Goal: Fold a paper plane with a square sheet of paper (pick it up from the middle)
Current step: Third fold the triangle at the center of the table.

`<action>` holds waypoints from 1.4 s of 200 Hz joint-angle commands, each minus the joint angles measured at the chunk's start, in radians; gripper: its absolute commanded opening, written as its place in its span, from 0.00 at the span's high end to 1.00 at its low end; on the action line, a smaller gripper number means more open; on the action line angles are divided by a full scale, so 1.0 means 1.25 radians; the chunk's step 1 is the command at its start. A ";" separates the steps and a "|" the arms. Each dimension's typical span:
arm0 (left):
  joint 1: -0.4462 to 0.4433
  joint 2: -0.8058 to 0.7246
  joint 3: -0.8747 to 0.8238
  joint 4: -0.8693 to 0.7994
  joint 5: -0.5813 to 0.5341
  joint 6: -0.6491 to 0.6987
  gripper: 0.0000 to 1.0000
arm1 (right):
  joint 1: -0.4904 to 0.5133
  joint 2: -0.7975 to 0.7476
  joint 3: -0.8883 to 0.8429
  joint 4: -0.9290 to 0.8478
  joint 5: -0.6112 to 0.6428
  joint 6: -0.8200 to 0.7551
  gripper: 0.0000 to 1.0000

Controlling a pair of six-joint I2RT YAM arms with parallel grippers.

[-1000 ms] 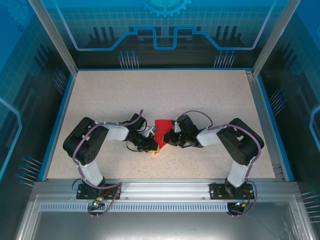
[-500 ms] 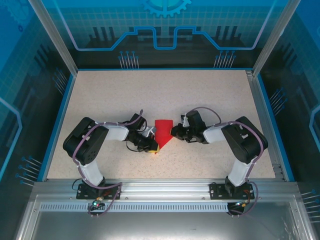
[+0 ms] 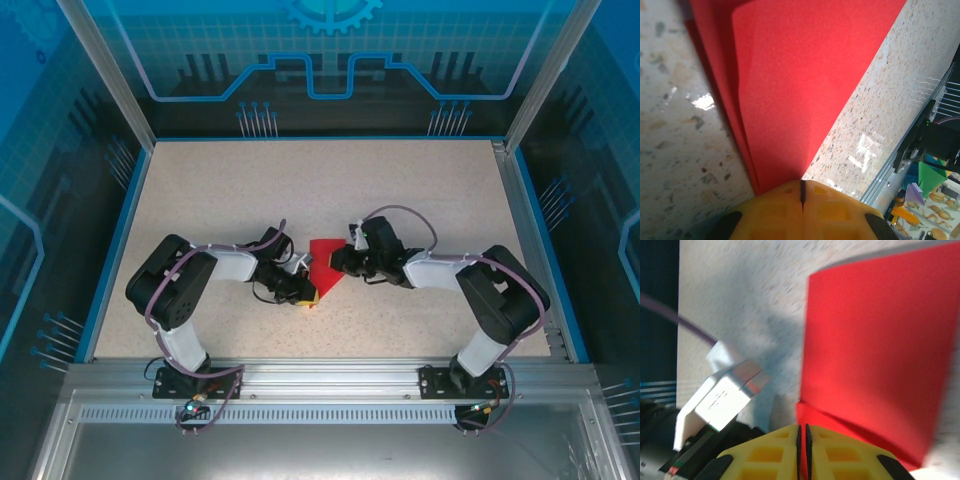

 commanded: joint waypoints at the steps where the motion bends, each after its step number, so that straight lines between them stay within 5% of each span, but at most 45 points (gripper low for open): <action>1: -0.005 0.006 -0.023 -0.087 -0.065 0.016 0.99 | 0.030 0.047 0.019 -0.011 0.005 0.025 0.88; 212: -0.005 -0.139 -0.076 -0.198 -0.071 0.015 0.92 | 0.019 0.127 -0.017 -0.047 0.029 0.040 0.92; 244: -0.003 -0.229 -0.048 -0.174 -0.115 -0.024 0.89 | 0.020 0.128 0.000 -0.054 0.020 0.037 0.92; 280: -0.004 -0.161 0.045 -0.109 -0.089 -0.053 0.87 | 0.020 0.120 0.017 -0.056 0.009 0.038 0.91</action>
